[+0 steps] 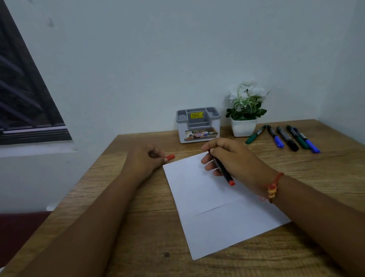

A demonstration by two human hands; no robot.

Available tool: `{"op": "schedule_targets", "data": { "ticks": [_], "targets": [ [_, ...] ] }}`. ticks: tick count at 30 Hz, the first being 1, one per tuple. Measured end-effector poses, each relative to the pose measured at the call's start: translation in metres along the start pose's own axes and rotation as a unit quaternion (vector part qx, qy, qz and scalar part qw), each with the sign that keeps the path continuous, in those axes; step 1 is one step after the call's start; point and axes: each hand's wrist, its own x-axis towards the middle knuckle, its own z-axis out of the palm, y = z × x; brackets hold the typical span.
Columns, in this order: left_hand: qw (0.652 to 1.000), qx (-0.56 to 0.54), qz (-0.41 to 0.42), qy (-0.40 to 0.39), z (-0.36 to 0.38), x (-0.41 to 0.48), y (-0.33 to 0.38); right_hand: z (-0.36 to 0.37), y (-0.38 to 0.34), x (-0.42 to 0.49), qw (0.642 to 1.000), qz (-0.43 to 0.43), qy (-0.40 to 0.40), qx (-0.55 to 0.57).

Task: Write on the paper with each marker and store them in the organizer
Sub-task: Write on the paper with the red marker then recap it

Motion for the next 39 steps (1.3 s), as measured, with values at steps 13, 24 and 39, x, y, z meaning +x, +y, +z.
{"op": "schedule_targets", "data": {
  "ticks": [13,24,39],
  "targets": [
    [0.998,0.05,0.016,-0.027,-0.002,0.002,0.0,0.004,0.021,-0.002,0.955,-0.178,-0.032,-0.236],
    [0.975,0.038,0.063,-0.21,-0.028,-0.002,0.021,-0.004,0.026,0.007,0.91,-0.181,-0.139,-0.346],
    [0.95,0.024,0.083,-0.3,-0.03,-0.003,0.002,-0.002,0.027,0.014,0.958,-0.135,-0.116,-0.225]
  ]
}}
